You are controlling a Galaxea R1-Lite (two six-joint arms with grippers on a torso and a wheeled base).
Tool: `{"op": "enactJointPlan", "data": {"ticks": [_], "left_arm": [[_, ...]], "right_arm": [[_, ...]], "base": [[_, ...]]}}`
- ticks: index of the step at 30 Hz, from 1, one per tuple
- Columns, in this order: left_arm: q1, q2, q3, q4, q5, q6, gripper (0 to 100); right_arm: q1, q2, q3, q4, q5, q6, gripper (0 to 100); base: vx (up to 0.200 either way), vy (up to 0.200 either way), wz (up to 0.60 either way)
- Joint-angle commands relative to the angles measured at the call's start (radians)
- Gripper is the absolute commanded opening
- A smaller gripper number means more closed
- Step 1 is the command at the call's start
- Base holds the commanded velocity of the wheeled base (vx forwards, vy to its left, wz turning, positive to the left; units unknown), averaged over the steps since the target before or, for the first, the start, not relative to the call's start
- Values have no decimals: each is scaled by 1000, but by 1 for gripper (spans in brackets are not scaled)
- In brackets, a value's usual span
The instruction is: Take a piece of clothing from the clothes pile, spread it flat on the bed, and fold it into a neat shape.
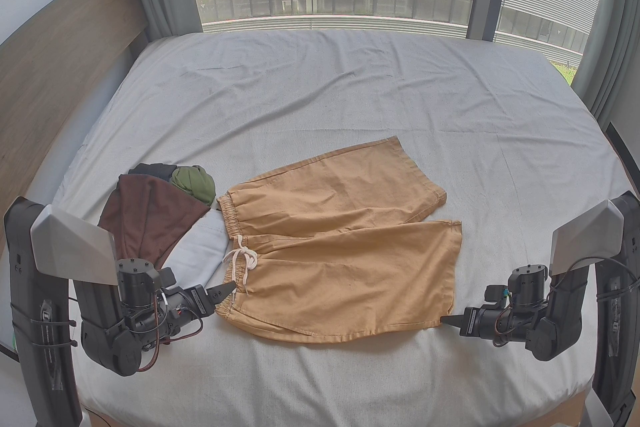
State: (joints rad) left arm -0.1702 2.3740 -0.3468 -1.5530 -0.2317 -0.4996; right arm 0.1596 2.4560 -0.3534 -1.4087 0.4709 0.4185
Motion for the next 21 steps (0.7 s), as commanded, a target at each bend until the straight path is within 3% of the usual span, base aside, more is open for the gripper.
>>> {"op": "enactJointPlan", "data": {"ticks": [1, 21], "left_arm": [[0, -4, 0, -2, 0, -1, 100], [-35, 54, 3, -1, -1, -5, 100]], "right_arm": [[0, -5, -2, -1, 0, 0, 0], [-64, -94, 125, -16, -1, -9, 0]], "base": [[0, 0, 0], [0, 0, 0]]}}
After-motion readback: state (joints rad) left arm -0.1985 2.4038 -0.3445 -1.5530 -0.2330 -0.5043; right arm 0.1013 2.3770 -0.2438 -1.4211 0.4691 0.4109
